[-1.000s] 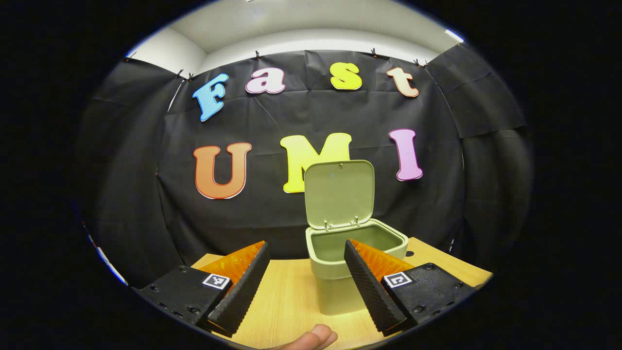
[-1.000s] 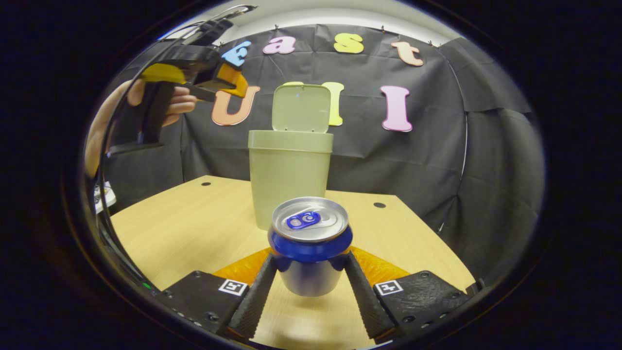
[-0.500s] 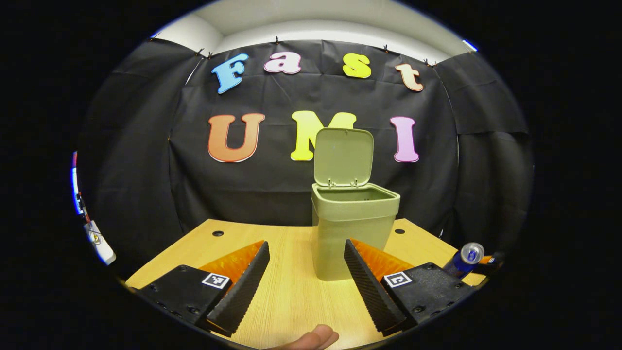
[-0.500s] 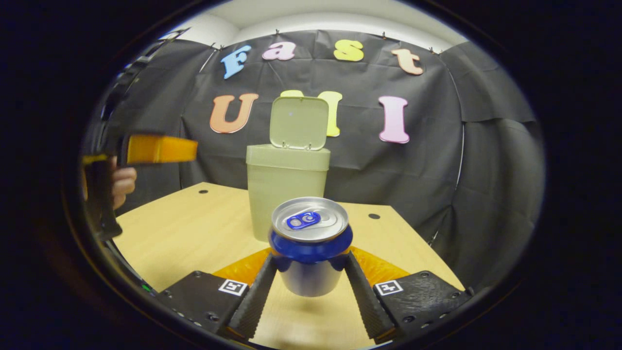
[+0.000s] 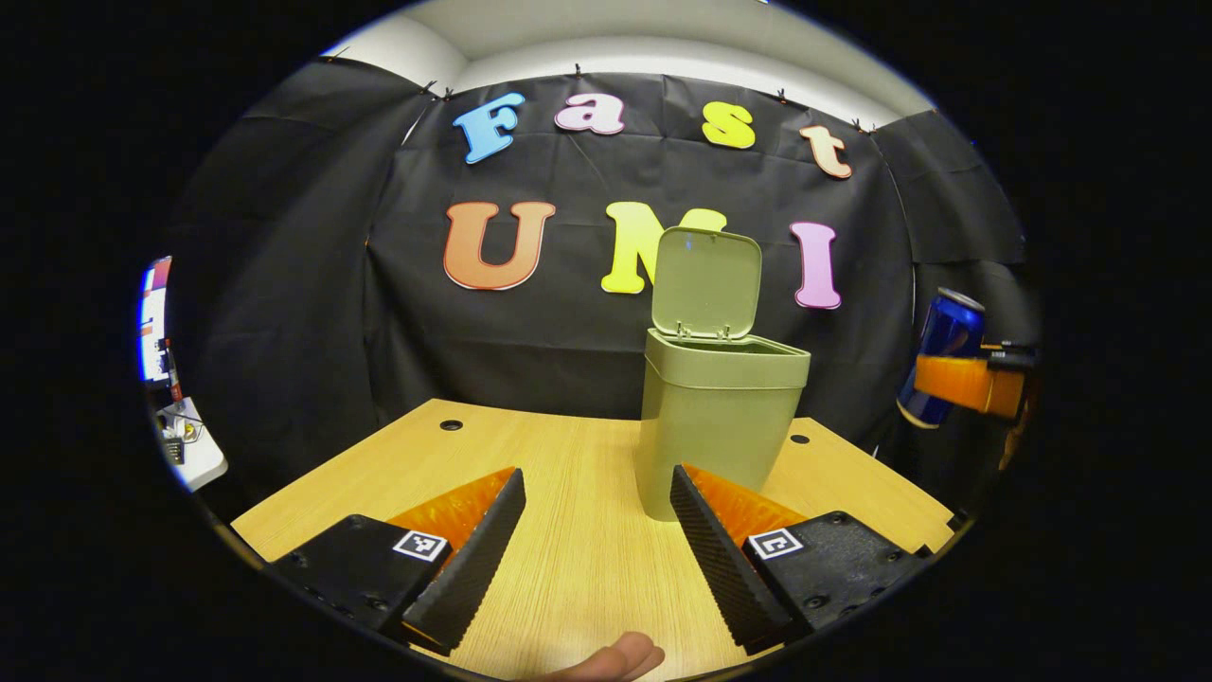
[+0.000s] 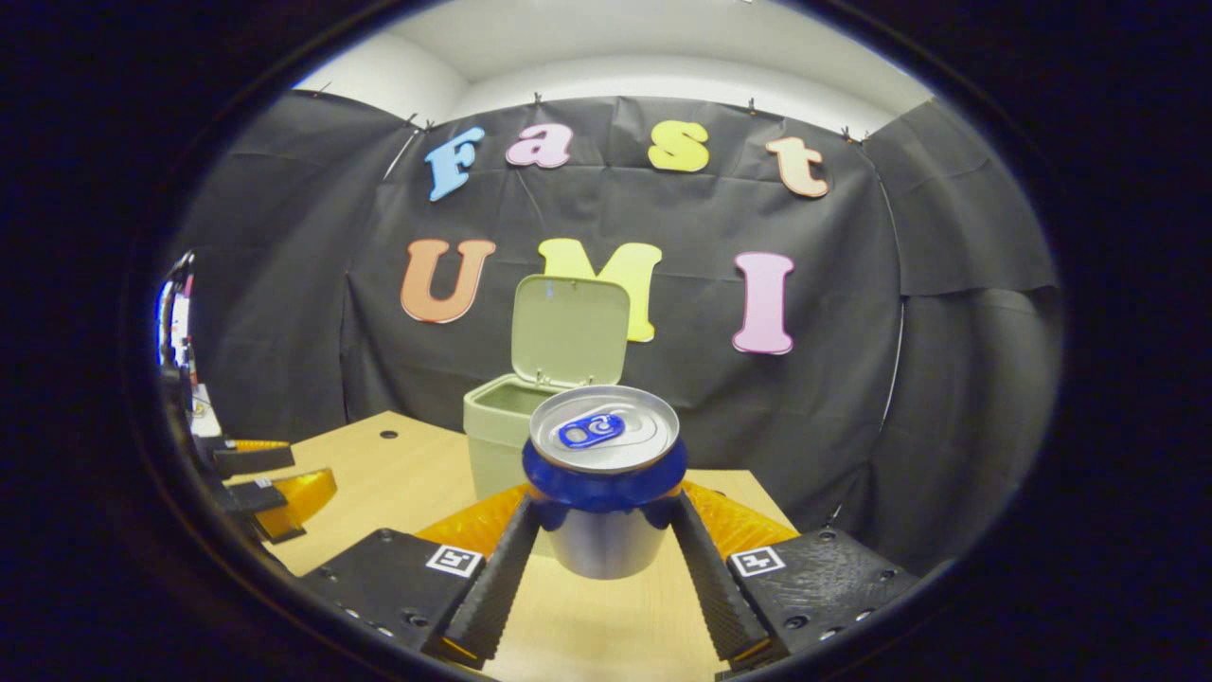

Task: Press the lid of the desktop garbage bin to open it, pick up the crumpled paper on the desktop and throw it into the bin, then pick up the pop can on the desktop and drop it into the bin, and finally close the garbage bin lid.

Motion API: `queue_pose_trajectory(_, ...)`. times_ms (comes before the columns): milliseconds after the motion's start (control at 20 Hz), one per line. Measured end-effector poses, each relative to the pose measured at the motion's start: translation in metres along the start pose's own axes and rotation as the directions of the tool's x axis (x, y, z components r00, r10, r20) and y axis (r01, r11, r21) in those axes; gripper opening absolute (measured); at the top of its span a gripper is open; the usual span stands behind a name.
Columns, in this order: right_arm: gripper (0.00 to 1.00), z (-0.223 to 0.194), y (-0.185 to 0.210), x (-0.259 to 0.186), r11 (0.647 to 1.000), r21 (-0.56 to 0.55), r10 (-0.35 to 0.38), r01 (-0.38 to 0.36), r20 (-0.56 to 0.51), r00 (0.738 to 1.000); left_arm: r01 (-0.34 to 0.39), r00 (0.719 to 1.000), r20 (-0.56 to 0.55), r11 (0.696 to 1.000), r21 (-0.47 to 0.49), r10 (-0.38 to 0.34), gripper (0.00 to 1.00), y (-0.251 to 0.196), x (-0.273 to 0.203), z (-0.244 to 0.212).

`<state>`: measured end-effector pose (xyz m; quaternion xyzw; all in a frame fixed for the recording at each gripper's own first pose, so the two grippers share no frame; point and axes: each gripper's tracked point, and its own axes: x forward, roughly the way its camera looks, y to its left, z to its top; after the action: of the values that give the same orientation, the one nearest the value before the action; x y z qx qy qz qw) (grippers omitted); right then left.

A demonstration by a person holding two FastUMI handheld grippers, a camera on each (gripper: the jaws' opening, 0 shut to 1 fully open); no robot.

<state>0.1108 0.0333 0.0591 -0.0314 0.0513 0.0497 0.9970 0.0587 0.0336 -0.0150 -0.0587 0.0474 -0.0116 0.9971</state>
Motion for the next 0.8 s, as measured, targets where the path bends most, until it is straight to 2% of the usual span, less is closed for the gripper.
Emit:
queue_pose_trajectory(300, 0.8, 0.093, 0.027, 0.055, 0.997, 0.056, 0.055, -0.059, 0.068, 0.996, 0.008, 1.0, 0.027, 1.0, -0.013, -0.008, 0.99, 0.002, -0.006, -0.004)
queue_pose_trajectory(500, 0.8, 0.126, 0.053, 0.11, 0.995, 0.06, 0.075, -0.08, 0.077, 0.994, 0.033, 0.999, 0.018, 0.999, -0.026, -0.033, 0.99, -0.002, -0.007, -0.011)
queue_pose_trajectory(650, 0.8, 0.116, 0.062, 0.156, 0.998, 0.032, 0.058, -0.059, 0.02, 0.998, 0.043, 0.999, 0.015, 0.999, -0.02, -0.043, 0.99, -0.004, -0.008, -0.013)
queue_pose_trajectory(800, 0.8, 0.086, 0.07, 0.198, 0.997, 0.05, 0.063, -0.059, -0.081, 0.995, 0.047, 0.999, 0.019, 0.999, -0.019, -0.047, 0.99, -0.002, -0.007, -0.013)
